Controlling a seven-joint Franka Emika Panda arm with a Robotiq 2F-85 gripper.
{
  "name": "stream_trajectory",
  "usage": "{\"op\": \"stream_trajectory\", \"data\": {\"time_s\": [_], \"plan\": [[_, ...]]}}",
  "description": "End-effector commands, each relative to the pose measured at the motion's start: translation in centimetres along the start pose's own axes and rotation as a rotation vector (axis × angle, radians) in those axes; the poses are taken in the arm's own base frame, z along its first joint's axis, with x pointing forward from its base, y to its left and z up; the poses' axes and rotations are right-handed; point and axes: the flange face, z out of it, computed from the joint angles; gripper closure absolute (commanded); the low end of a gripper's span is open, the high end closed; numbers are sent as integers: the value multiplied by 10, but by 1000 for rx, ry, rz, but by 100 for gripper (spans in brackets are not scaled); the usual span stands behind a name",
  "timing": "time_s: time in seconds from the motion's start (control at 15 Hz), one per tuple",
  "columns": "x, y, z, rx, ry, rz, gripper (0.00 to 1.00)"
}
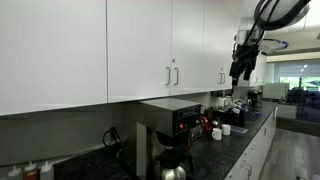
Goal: Open the cupboard
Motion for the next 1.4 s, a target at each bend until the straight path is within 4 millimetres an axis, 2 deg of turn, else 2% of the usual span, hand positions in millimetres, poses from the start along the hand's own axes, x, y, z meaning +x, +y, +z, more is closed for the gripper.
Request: {"op": "stream_trajectory", "data": {"time_s": [0.0,0.47,0.6,0.87,1.07,1.33], "plan": [[0,0,0,0,-1,0,0],[0,0,0,0,-1,0,0],[7,-1,6,-11,23,17,0],[32,-11,25,-3,75,29,0],[56,-27,43,1,111,15,0],[89,-47,48,-11,156,-19,0]]}}
